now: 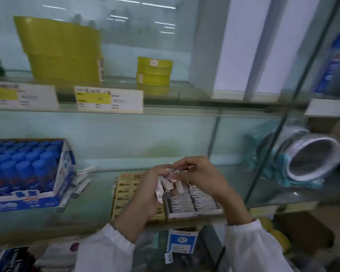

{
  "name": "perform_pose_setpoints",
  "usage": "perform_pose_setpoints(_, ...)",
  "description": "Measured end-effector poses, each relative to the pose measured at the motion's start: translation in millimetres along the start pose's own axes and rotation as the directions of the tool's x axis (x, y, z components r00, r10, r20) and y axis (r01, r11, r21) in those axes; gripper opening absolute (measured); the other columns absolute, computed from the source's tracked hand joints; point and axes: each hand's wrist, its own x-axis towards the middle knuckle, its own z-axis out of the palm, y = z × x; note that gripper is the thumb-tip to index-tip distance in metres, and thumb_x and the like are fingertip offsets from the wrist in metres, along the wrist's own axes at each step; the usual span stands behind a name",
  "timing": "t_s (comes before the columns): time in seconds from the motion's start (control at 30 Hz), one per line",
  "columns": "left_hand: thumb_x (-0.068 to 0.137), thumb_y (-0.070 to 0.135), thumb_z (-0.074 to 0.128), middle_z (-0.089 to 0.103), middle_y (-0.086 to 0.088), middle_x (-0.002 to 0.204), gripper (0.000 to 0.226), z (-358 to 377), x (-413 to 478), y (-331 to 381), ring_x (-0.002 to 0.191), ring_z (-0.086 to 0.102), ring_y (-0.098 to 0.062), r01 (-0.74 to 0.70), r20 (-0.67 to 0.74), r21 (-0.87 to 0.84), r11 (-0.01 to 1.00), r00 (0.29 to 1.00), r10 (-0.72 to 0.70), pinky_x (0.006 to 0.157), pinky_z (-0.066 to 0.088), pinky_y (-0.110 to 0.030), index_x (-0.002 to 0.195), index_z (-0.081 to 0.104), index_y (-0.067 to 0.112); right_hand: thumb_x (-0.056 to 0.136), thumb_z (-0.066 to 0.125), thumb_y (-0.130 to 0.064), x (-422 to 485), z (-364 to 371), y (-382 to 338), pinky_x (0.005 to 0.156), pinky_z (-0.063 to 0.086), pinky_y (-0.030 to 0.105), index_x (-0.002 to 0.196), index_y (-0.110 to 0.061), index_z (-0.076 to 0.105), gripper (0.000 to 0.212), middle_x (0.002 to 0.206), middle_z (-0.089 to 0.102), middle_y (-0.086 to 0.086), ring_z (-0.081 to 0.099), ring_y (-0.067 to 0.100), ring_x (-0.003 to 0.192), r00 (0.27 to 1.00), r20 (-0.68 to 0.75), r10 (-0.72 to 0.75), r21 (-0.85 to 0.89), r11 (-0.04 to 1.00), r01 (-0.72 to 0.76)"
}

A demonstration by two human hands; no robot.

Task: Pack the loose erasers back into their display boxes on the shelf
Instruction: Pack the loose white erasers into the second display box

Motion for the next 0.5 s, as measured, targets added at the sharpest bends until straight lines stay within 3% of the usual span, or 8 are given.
perform_pose_setpoints(0.03,0.085,0.003,0.051,0.067,-0.019,0.099,0.034,2.8,3.1,-1.8,0.087,0.064,-0.033,0.001,-0.015,-0.008,1.000,1.000,-0.001,0.061,0.055,-0.035,0.112,0.072,0.004,0.072,0.084,-0.008,-2.9,-3.7,3.5,0.063,0.053,0.022,0.096,-0.009,0.076,0.025,0.090,0.073,0.010,0.066,0.011,0.073,1.000,-0.025,0.019,0.054,0.998,-0.018)
perform_pose_setpoints(0.1,0.086,0.001,0.051,0.064,-0.020,0.100,0.031,7.9,5.7,-4.0,0.088,0.061,-0.032,-0.023,-0.047,-0.047,0.999,0.999,0.021,0.067,0.054,-0.037,0.112,0.069,0.004,0.072,0.081,0.003,-5.9,-5.4,7.1,0.061,0.054,0.025,0.101,-0.005,0.073,0.031,0.093,0.071,0.015,0.065,0.017,0.071,0.996,-0.059,0.059,0.152,0.987,-0.050)
perform_pose_setpoints(0.17,0.088,-0.002,0.050,0.061,-0.018,0.097,0.030,12.5,3.8,-4.1,0.078,0.057,-0.027,-0.056,-0.080,-0.085,0.995,0.996,0.049,0.053,0.053,-0.030,0.113,0.065,0.004,0.071,0.081,0.003,-5.4,-1.7,11.4,0.065,0.057,0.028,0.103,-0.005,0.072,0.034,0.095,0.070,0.014,0.066,0.018,0.073,0.989,-0.091,0.115,0.231,0.969,-0.091)
perform_pose_setpoints(0.23,0.088,-0.003,0.050,0.061,-0.018,0.098,0.031,11.1,3.9,-6.0,0.072,0.057,-0.024,-0.100,-0.121,-0.139,0.985,0.989,0.083,0.053,0.051,-0.030,0.115,0.063,0.005,0.074,0.083,-0.008,-6.0,4.8,14.8,0.066,0.059,0.029,0.097,-0.007,0.075,0.024,0.088,0.074,0.009,0.069,0.018,0.072,0.979,-0.113,0.171,0.250,0.958,-0.138)
perform_pose_setpoints(0.33,0.090,0.000,0.050,0.068,-0.022,0.099,0.028,3.5,5.4,-6.0,0.072,0.067,-0.029,-0.175,-0.172,-0.227,0.958,0.975,0.137,0.054,0.049,-0.029,0.113,0.063,0.008,0.084,0.075,-0.017,-13.9,16.5,18.3,0.069,0.061,0.035,0.089,-0.009,0.077,0.010,0.082,0.076,0.010,0.071,0.027,0.073,0.982,-0.029,0.185,0.313,0.935,-0.166)
perform_pose_setpoints(0.4,0.090,0.000,0.047,0.074,-0.024,0.092,0.026,-0.3,4.8,-4.5,0.079,0.067,-0.034,-0.211,-0.148,-0.302,0.929,0.974,0.173,0.054,0.049,-0.029,0.114,0.057,0.007,0.084,0.073,-0.012,-18.4,25.0,19.0,0.069,0.059,0.036,0.091,-0.004,0.076,0.011,0.085,0.076,0.015,0.071,0.030,0.072,0.980,0.033,0.195,0.416,0.889,-0.191)
perform_pose_setpoints(0.5,0.090,0.002,0.045,0.073,-0.021,0.081,0.027,-2.1,6.0,-5.0,0.074,0.063,-0.032,-0.205,-0.097,-0.377,0.903,0.979,0.182,0.063,0.045,-0.034,0.115,0.050,0.009,0.083,0.072,-0.005,-19.5,37.6,18.2,0.064,0.058,0.032,0.093,0.003,0.072,0.013,0.086,0.073,0.021,0.068,0.029,0.070,0.974,0.065,0.218,0.535,0.816,-0.219)
